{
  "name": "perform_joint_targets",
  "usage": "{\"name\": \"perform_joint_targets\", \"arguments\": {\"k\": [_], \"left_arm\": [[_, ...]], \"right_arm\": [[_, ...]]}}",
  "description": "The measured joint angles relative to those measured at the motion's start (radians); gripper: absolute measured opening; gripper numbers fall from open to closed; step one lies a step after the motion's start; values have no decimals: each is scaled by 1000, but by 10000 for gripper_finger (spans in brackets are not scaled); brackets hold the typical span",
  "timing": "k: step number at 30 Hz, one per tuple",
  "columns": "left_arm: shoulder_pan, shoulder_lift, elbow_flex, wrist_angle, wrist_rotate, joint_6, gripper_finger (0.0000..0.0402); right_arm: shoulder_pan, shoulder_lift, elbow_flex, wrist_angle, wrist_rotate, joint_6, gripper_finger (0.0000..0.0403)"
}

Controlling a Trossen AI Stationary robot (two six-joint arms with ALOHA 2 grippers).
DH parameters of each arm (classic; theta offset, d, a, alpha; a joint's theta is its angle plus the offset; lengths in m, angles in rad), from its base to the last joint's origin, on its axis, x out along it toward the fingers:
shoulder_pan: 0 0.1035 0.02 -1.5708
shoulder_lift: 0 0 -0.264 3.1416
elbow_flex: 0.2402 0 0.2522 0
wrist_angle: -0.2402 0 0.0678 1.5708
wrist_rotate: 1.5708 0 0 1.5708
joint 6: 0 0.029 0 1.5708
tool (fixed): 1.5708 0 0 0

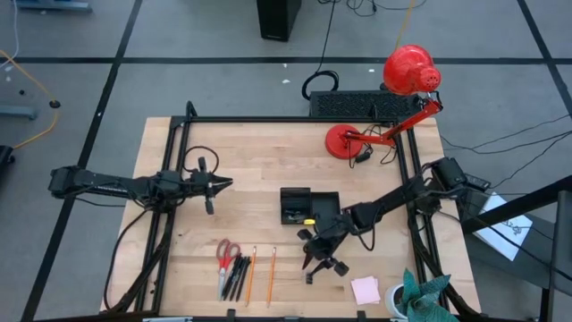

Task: Pick and place office supplies into organizer
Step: Put the binder clip into the desk organizer

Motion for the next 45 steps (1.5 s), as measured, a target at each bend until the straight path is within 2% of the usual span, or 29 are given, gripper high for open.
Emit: {"name": "perform_joint_targets", "arguments": {"k": [7, 15, 27, 31, 37, 43, 45], "left_arm": [[0, 0, 0, 8, -31, 0, 47], [0, 0, 0, 10, -35, -5, 47], [0, 0, 0, 11, -38, -14, 47], [0, 0, 0, 11, -38, -14, 47], [0, 0, 0, 11, -38, -14, 47], [0, 0, 0, 10, -38, -14, 47], [0, 0, 0, 10, -38, -14, 47]], "right_arm": [[25, 66, 1, 27, 59, -64, 124], [45, 139, 30, 42, 88, -36, 124], [61, 192, 54, 39, 78, 1, 120], [59, 193, 54, 13, 54, 11, 95], [60, 191, 54, 10, 50, -11, 15], [60, 186, 55, 30, 62, -1, 7], [60, 166, 54, 21, 98, -18, 3]]}}
